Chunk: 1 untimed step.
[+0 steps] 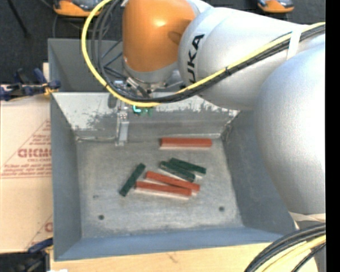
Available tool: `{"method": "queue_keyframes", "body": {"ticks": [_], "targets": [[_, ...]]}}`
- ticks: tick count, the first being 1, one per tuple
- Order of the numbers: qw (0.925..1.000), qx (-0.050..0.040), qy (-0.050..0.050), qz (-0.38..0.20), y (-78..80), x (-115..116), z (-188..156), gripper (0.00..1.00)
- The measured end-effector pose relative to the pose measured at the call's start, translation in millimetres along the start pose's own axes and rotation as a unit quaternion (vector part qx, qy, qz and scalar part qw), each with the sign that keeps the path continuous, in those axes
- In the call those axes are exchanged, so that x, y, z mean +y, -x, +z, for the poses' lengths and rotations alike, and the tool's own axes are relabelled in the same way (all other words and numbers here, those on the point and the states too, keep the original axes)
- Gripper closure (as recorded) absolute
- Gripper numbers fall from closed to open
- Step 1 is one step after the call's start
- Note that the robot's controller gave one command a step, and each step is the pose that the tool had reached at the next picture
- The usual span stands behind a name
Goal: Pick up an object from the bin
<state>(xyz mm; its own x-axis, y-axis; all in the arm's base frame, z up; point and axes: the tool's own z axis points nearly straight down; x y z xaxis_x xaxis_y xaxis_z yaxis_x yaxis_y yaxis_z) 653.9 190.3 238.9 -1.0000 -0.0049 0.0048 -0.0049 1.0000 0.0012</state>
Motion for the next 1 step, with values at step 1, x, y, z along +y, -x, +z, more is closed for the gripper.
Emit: {"method": "queue_keyframes", "body": {"ticks": [1], "targets": [[0.981,-0.0008,-0.002,-0.194,-77.0,-78.3,171.5,0.0]]}}
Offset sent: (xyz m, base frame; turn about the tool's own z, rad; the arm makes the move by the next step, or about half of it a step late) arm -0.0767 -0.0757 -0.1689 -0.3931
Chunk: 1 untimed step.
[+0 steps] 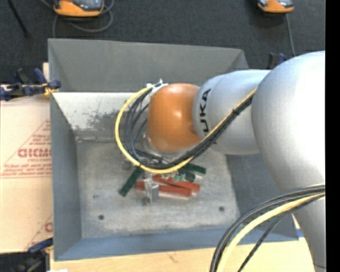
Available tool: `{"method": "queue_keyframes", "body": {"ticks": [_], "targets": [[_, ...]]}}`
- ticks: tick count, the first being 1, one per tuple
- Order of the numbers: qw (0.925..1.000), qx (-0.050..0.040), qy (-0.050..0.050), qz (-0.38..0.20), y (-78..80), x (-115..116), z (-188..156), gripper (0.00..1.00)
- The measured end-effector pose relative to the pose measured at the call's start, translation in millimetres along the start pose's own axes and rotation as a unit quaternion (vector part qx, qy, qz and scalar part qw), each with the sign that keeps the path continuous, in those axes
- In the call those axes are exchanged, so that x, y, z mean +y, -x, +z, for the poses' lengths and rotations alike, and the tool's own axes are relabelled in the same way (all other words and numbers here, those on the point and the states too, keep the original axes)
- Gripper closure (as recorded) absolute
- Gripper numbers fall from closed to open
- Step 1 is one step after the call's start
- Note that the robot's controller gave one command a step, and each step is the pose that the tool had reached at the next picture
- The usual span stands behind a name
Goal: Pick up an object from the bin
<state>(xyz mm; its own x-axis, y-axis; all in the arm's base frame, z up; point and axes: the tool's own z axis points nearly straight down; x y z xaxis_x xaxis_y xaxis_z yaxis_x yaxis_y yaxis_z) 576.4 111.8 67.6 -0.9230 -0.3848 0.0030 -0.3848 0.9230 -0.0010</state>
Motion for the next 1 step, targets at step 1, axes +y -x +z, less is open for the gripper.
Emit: {"method": "queue_keyframes", "body": {"ticks": [1], "targets": [[0.9978,-0.0023,0.0,0.066,-41.5,-64.9,-2.9,0.0]]}}
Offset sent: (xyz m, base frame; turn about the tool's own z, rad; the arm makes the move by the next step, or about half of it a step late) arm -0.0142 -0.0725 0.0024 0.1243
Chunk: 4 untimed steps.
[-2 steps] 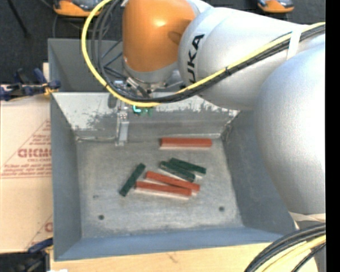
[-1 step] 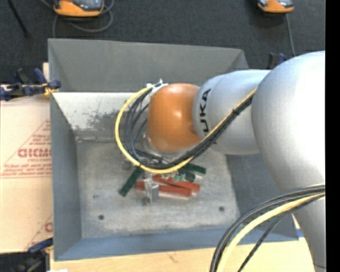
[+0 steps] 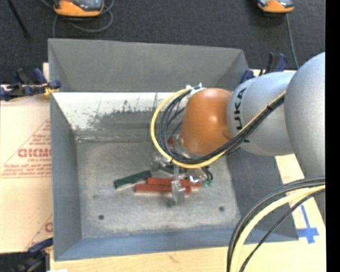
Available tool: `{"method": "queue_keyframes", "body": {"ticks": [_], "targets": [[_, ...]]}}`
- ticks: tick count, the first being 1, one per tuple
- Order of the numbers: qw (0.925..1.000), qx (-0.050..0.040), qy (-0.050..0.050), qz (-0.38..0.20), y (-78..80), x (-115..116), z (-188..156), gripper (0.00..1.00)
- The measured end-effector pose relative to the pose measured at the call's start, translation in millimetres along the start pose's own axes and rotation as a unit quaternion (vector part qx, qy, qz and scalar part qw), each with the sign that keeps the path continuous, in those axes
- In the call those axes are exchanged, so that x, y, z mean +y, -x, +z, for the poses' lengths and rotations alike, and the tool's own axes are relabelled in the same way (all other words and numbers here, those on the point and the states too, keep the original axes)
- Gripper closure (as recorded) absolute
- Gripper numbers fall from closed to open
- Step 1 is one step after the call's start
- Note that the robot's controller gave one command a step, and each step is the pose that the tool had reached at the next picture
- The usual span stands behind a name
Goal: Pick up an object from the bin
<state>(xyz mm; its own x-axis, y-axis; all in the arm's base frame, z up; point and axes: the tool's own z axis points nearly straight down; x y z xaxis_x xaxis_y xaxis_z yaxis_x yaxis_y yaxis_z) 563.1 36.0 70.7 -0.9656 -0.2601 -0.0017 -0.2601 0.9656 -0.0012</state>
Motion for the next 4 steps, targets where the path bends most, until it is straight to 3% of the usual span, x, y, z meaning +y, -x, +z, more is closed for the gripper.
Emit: {"method": "queue_keyframes", "body": {"ticks": [3,4], "targets": [[1.0,-0.0031,0.001,0.009,3.7,-0.2,-1.7,0.0],[0.9999,-0.0025,0.002,0.01,3.5,-0.1,-1.6,1.0]]}}
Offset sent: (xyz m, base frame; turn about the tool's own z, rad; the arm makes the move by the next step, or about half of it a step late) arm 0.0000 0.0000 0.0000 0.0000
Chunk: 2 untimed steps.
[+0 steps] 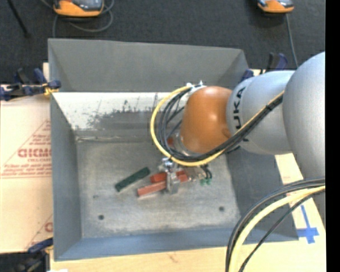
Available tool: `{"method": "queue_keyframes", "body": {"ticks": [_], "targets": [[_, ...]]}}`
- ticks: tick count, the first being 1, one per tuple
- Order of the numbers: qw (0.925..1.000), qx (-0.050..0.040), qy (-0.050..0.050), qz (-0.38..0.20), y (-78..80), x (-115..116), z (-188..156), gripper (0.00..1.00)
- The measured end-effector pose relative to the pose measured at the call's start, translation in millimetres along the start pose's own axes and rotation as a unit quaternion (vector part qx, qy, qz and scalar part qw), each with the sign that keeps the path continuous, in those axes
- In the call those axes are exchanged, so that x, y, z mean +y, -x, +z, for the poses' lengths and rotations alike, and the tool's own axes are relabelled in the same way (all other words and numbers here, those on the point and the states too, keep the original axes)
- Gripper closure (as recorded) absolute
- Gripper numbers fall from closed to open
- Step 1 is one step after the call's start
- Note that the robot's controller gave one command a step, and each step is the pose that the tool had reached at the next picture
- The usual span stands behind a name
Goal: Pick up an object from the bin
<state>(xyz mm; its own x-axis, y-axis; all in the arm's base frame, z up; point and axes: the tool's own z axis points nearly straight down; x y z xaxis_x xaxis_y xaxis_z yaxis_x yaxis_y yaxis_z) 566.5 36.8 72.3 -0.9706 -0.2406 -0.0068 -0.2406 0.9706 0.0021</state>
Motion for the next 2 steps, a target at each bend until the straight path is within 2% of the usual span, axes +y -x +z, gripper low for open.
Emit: {"method": "queue_keyframes", "body": {"ticks": [1,2], "targets": [[1.0,-0.001,0.0,0.003,1.8,0,-21,1.0],[1.0,0.0012,0.0,0.006,2.7,-1,-60,1.0]]}}
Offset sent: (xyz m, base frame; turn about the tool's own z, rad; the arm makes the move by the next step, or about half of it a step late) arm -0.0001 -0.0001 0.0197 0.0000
